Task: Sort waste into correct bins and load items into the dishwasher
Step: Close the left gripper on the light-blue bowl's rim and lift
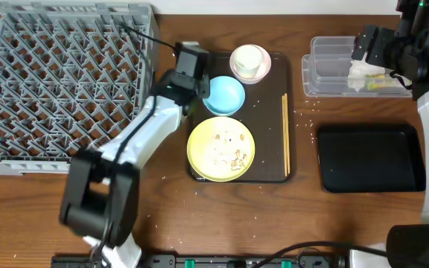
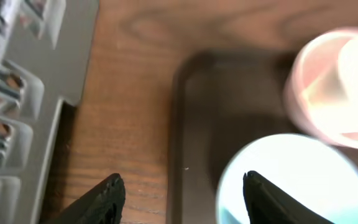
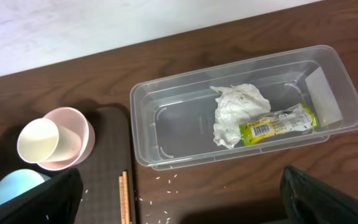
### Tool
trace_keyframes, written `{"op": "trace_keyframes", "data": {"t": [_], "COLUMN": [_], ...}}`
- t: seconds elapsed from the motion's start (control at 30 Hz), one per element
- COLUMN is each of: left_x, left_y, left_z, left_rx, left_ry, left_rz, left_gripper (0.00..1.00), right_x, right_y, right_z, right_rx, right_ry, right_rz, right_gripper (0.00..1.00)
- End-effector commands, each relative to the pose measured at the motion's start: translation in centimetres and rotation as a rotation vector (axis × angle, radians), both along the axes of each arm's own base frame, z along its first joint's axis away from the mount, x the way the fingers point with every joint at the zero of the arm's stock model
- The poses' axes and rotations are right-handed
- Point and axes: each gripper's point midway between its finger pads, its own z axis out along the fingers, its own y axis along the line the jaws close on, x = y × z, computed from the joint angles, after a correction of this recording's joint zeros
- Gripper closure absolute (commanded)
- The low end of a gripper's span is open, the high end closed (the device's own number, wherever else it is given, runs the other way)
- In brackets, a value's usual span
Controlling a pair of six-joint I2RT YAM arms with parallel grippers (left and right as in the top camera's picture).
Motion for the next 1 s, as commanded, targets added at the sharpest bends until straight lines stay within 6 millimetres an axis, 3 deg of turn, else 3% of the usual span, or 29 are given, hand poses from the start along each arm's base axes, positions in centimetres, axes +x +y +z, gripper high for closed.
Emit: {"op": "trace_keyframes", "data": {"t": [0.0, 0.13, 0.23, 0.37, 0.63, 0.97], "left_x": [-1.3, -3.9, -5.8, -5.5, -5.3, -4.3], "left_y": [-3.4, -9.2, -13.3, -13.7, -14.5, -13.0], "left_z": [1.2, 1.4, -0.2, -2.0, -6.3, -7.2], "left_rx": [-0.133, -0.325, -0.257, -0.143, -0.094, -0.022], "left_ry": [0.026, 0.104, 0.112, 0.09, 0.129, 0.112], "left_rz": [-0.135, -0.364, -0.489, -0.445, -0.452, -0.386], "left_gripper": [0.37, 0.37, 0.37, 0.37, 0.36, 0.35], "right_x": [0.0, 0.0, 0.0, 0.0, 0.0, 0.0], "right_y": [-0.6, -0.6, -0.6, -0.6, -0.6, -0.6], "right_z": [0.1, 0.1, 0.1, 0.1, 0.1, 0.1], "right_rx": [0.005, 0.005, 0.005, 0.005, 0.005, 0.005], "right_ry": [-0.001, -0.001, -0.001, -0.001, -0.001, -0.001], "right_rz": [-0.021, -0.021, -0.021, -0.021, -0.021, -0.021], "right_gripper": [0.01, 0.01, 0.01, 0.01, 0.01, 0.01]}}
